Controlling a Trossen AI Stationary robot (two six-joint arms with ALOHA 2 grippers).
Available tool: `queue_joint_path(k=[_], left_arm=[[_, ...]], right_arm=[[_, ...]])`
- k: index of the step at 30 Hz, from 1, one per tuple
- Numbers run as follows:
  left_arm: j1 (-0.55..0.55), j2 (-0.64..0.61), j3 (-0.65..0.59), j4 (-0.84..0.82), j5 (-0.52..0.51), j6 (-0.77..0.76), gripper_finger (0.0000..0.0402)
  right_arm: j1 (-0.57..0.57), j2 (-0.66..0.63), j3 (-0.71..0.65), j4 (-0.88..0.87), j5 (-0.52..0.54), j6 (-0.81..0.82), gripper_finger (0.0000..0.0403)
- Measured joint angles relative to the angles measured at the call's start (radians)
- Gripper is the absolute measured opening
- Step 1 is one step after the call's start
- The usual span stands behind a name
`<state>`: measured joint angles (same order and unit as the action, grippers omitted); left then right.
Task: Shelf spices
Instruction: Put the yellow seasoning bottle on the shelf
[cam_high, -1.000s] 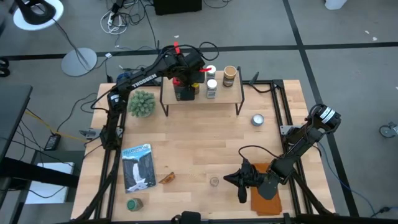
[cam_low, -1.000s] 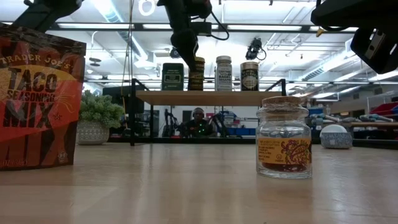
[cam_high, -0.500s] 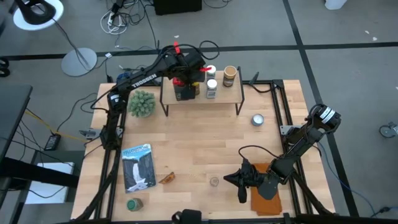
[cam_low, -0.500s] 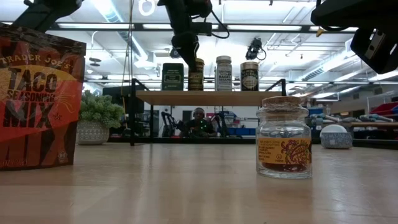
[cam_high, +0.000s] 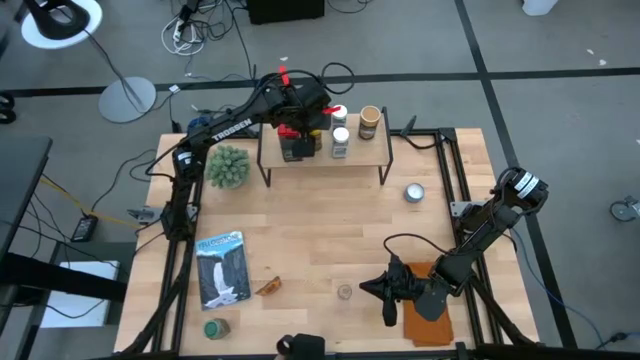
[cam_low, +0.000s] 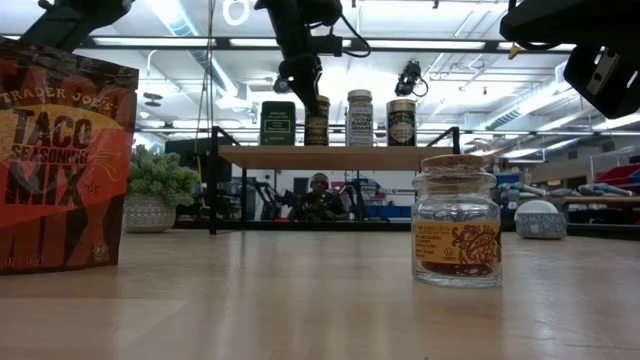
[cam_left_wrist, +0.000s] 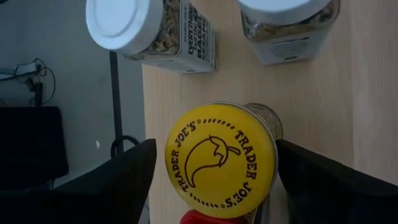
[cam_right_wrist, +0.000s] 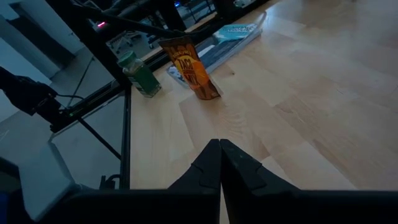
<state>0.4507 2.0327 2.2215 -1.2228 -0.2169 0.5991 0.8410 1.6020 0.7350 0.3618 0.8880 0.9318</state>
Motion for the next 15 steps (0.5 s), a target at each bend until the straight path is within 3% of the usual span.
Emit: queue_joint_path(k=[9, 15], left_arm=[[0.000, 0.000, 0.003, -0.004, -0.001, 0.003, 0.0338], [0.000, 0.000, 0.084, -0.022, 0.000, 0.003, 0.0338]], right_arm=[[0.000, 0.000, 0.000, 0.000, 0.000, 0.000, 0.0003], [0.000, 0.000, 0.000, 0.000, 0.000, 0.000, 0.0005]])
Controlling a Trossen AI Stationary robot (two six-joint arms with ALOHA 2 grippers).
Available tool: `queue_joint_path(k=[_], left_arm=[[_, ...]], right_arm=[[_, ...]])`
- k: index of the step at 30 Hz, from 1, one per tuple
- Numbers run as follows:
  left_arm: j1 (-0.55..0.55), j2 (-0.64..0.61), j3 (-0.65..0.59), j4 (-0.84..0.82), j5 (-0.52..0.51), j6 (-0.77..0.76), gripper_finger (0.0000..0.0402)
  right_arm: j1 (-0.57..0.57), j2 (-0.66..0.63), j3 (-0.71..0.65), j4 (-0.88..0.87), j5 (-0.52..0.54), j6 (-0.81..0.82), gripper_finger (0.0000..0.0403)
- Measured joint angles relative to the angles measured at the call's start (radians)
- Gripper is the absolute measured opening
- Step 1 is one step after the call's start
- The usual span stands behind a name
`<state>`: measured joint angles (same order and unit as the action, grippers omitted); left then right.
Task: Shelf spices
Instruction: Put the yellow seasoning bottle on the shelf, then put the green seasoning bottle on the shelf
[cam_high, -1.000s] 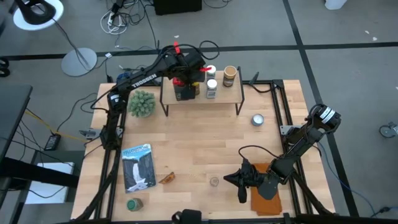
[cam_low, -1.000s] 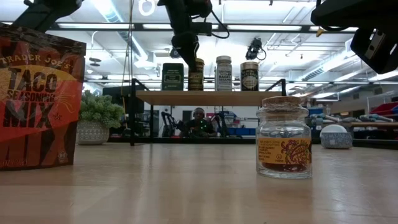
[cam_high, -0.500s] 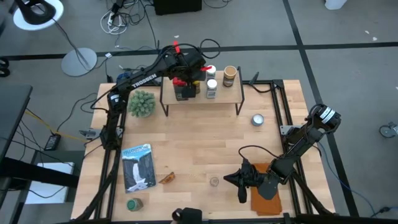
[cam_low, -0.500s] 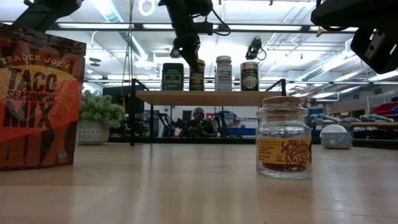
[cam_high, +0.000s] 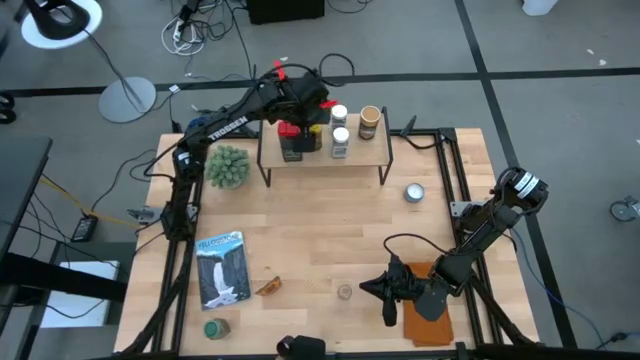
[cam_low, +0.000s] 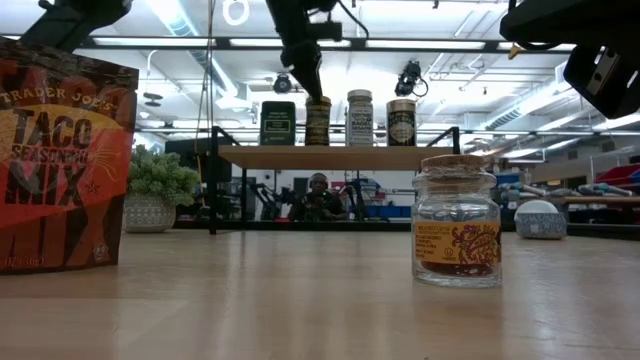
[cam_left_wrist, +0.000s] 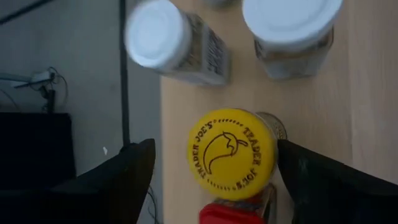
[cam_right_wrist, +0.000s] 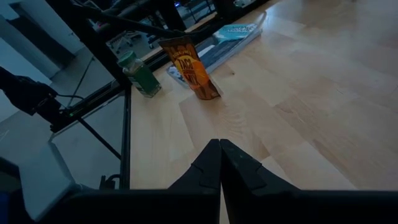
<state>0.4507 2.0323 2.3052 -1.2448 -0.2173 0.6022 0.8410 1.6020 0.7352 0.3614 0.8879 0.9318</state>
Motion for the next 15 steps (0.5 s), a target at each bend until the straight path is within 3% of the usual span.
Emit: queue_joint_path(k=[8, 15], left_arm=[[-0.002, -0.035, 0.049, -0.065, 0.005, -0.015, 0.0338], [-0.017, -0.059, 0.051, -0.184, 0.089, -0.166, 0.0338]], right_arm=[[0.000, 0.000, 0.000, -0.002, 0.000, 0.000, 0.0004], [0.000, 0.000, 0.000, -0.005, 0.000, -0.001, 0.0003]])
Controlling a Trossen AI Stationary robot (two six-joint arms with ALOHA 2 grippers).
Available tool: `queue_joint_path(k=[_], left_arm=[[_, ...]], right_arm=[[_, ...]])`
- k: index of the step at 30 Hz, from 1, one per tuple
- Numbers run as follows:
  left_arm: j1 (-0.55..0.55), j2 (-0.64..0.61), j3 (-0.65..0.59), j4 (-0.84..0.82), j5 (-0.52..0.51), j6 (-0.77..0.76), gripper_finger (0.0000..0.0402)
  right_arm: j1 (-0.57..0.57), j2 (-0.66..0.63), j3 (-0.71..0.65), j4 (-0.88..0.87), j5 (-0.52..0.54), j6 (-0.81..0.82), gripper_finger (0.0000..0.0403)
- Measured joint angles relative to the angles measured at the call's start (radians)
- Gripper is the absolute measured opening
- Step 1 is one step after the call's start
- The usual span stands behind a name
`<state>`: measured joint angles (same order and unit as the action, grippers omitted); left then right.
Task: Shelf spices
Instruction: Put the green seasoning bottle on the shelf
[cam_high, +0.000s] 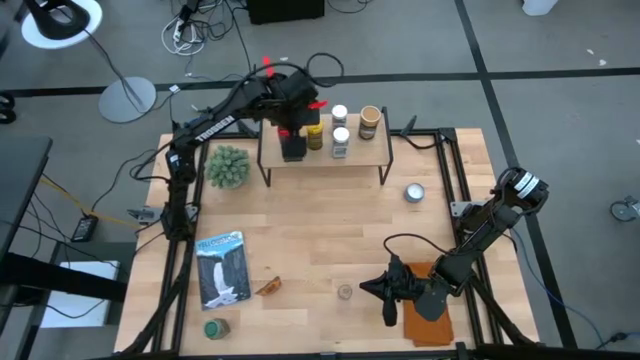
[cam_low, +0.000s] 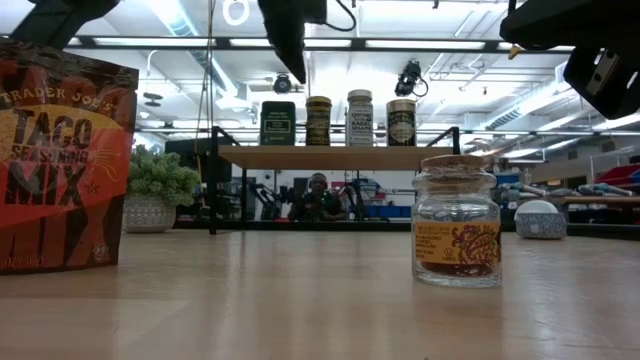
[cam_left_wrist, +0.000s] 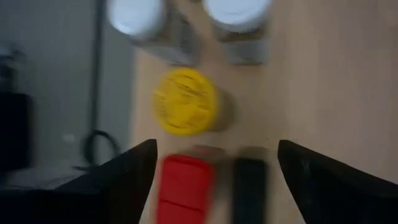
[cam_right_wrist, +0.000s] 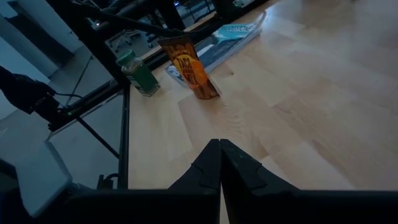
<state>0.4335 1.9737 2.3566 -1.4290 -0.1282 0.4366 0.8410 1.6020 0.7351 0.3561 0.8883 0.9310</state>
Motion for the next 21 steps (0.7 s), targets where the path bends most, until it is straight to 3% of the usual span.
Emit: queue_joint_path(k=[8, 10, 15, 21], left_arm=[[-0.063, -0.010, 0.000, -0.102, 0.360, -0.127, 0.0338], [-0.103, -0.010, 0.000, -0.107, 0.357, -0.148, 0.0338], [-0.233, -0.010, 0.000, -0.100, 0.222, -0.226, 0.0338], [-0.391, -0.010, 0.000, -0.050, 0.184, -0.306, 0.0337]], right_arm=[[0.000, 0.000, 0.000, 0.000, 0.000, -0.037, 0.0007], [0.000, 0.000, 0.000, 0.000, 0.000, -0.053, 0.0007], [0.000, 0.000, 0.000, 0.000, 0.000, -0.126, 0.0004], [0.000, 0.000, 0.000, 0.000, 0.000, -0.203, 0.0005]])
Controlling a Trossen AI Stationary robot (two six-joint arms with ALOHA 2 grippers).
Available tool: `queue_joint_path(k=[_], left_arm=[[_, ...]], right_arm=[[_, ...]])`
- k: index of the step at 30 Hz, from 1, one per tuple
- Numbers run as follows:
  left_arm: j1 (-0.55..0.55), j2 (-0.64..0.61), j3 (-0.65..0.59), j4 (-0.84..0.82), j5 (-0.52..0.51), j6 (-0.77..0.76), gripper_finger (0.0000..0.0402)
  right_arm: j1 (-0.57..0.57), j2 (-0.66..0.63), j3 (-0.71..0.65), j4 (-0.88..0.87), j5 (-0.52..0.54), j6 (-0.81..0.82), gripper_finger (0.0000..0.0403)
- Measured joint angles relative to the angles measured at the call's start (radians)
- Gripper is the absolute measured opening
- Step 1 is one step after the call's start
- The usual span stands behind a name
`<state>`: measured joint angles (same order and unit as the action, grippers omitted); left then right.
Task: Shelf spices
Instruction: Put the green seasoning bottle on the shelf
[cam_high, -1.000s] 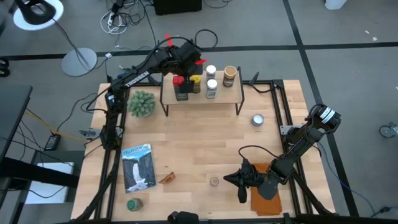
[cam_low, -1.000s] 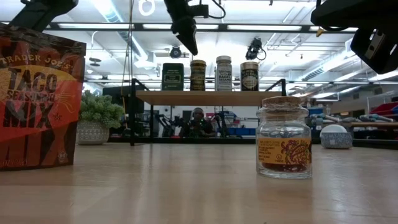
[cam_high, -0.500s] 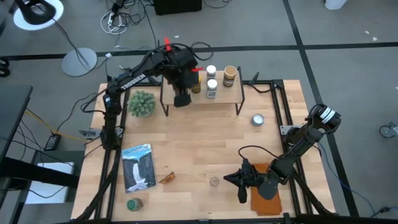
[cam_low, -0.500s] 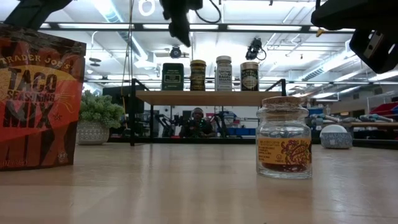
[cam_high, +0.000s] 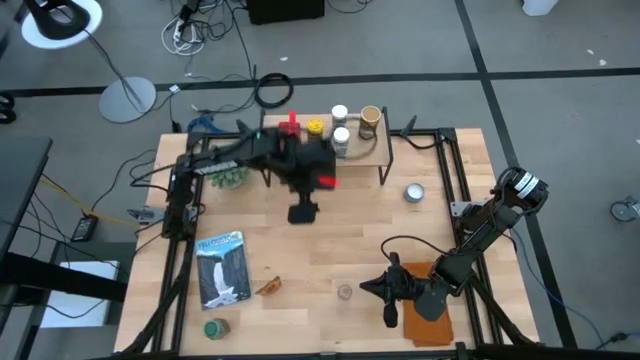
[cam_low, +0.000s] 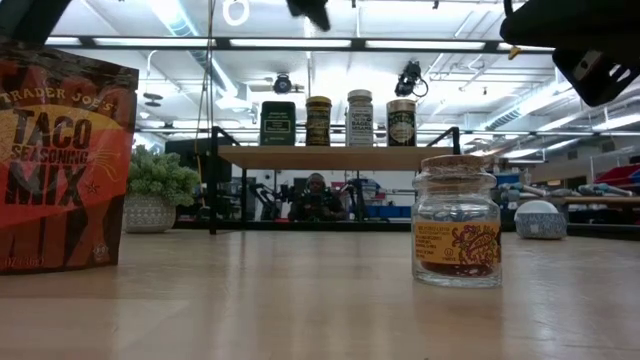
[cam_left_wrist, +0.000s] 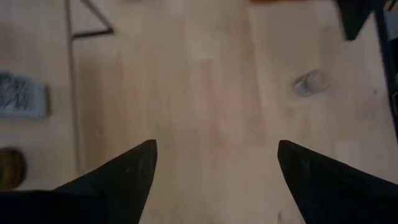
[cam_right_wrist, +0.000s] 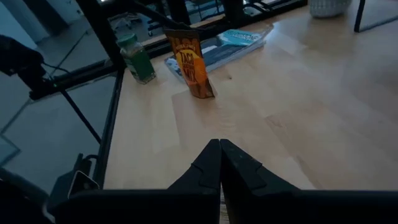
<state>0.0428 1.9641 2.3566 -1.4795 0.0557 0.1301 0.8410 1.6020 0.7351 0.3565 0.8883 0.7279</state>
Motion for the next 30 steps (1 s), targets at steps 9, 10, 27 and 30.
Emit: queue_joint_path(k=[9, 10, 27, 30], left_arm=[[-0.222, 0.000, -0.116, 0.110, -0.155, -0.134, 0.0337], [-0.240, -0.001, -0.147, 0.135, -0.164, -0.148, 0.0337], [-0.442, -0.208, -0.814, 0.562, -0.221, -0.437, 0.0337], [-0.474, -0.338, -0.926, 0.610, -0.264, -0.487, 0.0337]], right_arm=[[0.000, 0.000, 0.000, 0.000, -0.001, -0.033, 0.0003], [0.000, 0.000, 0.000, 0.001, -0.001, -0.033, 0.0003], [0.000, 0.000, 0.000, 0.013, -0.100, 0.012, 0.0004], [0.000, 0.000, 0.000, 0.013, -0.099, 0.012, 0.0007]])
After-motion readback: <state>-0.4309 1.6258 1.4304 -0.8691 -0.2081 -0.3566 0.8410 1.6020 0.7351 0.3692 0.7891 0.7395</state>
